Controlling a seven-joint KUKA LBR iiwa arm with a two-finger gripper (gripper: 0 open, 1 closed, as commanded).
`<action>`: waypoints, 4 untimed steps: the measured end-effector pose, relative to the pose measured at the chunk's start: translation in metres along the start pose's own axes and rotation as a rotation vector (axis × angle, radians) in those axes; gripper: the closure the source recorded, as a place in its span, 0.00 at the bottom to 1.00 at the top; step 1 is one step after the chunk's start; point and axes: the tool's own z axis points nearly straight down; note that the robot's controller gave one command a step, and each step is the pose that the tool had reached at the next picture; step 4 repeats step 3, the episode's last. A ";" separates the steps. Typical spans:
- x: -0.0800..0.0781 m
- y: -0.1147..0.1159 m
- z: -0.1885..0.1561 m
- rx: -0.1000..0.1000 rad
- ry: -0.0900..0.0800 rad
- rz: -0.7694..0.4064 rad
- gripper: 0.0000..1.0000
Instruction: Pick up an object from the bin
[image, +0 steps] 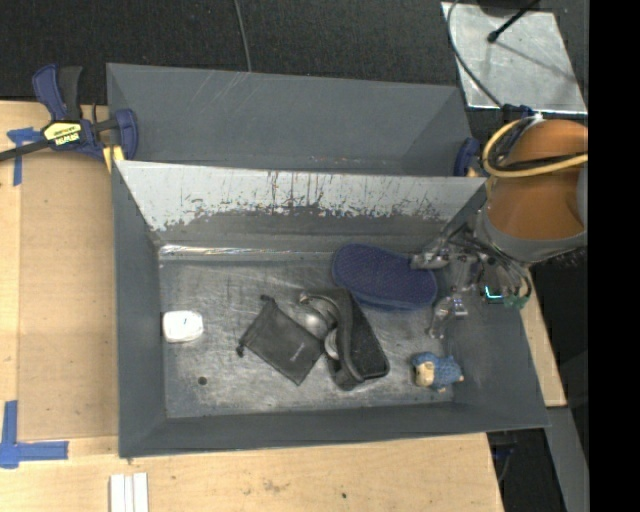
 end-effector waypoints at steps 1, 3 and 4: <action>-0.042 0.033 0.036 0.006 -0.014 -0.184 0.00; -0.045 0.037 -0.091 0.004 -0.017 -0.166 1.00; -0.045 0.037 -0.091 0.004 -0.017 -0.166 1.00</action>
Offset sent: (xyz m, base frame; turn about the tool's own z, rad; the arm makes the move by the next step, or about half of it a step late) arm 0.0399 0.0358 -0.0393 -0.1880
